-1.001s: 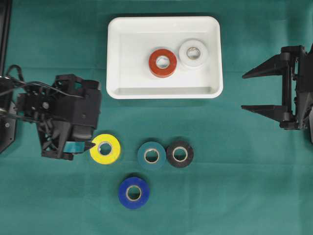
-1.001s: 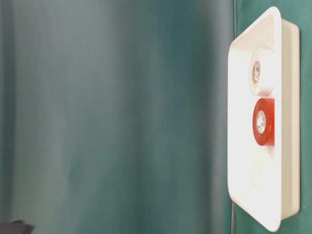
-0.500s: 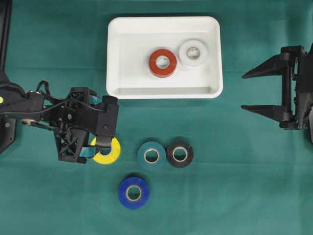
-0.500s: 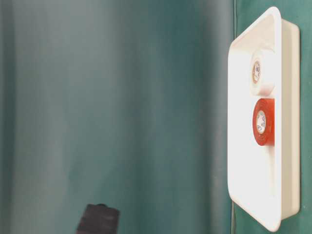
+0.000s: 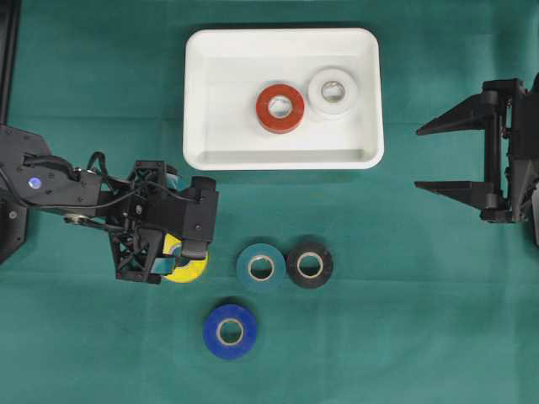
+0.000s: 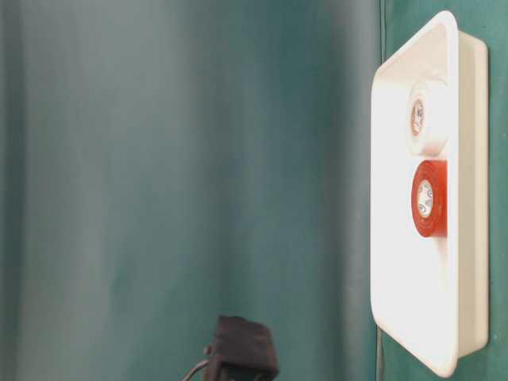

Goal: Pick up the tape from a random location and place it into the white case.
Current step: 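Lower the left gripper over the yellow tape roll's rim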

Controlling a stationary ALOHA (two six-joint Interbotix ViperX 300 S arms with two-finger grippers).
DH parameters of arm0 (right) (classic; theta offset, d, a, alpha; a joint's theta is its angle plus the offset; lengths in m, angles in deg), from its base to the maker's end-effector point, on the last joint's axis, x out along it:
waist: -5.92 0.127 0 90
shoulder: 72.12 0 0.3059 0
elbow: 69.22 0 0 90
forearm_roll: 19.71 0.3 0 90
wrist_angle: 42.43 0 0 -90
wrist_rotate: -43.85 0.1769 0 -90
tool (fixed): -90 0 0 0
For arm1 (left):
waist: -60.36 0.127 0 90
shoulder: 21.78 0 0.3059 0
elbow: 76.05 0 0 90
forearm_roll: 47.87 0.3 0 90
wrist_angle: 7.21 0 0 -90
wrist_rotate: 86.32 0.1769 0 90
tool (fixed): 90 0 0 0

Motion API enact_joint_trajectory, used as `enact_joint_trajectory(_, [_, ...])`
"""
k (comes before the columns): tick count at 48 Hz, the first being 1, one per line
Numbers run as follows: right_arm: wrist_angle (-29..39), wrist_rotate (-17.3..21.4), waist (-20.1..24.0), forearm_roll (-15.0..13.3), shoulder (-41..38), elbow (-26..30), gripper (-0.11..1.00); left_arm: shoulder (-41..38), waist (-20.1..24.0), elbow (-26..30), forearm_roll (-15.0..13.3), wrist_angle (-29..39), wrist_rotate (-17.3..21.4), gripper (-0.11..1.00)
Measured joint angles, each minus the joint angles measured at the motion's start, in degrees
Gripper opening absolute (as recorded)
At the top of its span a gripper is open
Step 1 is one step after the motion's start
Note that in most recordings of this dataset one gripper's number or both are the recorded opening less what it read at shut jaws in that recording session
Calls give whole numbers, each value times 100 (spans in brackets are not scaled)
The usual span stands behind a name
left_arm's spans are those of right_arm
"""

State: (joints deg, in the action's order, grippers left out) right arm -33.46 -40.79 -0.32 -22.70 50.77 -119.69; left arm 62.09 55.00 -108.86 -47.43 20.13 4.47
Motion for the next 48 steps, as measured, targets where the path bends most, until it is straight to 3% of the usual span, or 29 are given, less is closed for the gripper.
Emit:
enact_joint_trajectory(40, [-9, -9, 0, -18, -9, 0, 85, -510, 26, -18, 9, -272, 0, 93])
enact_joint_trajectory(48, [0, -9, 0, -18, -9, 0, 85, -519, 26, -18, 0, -272, 0, 85])
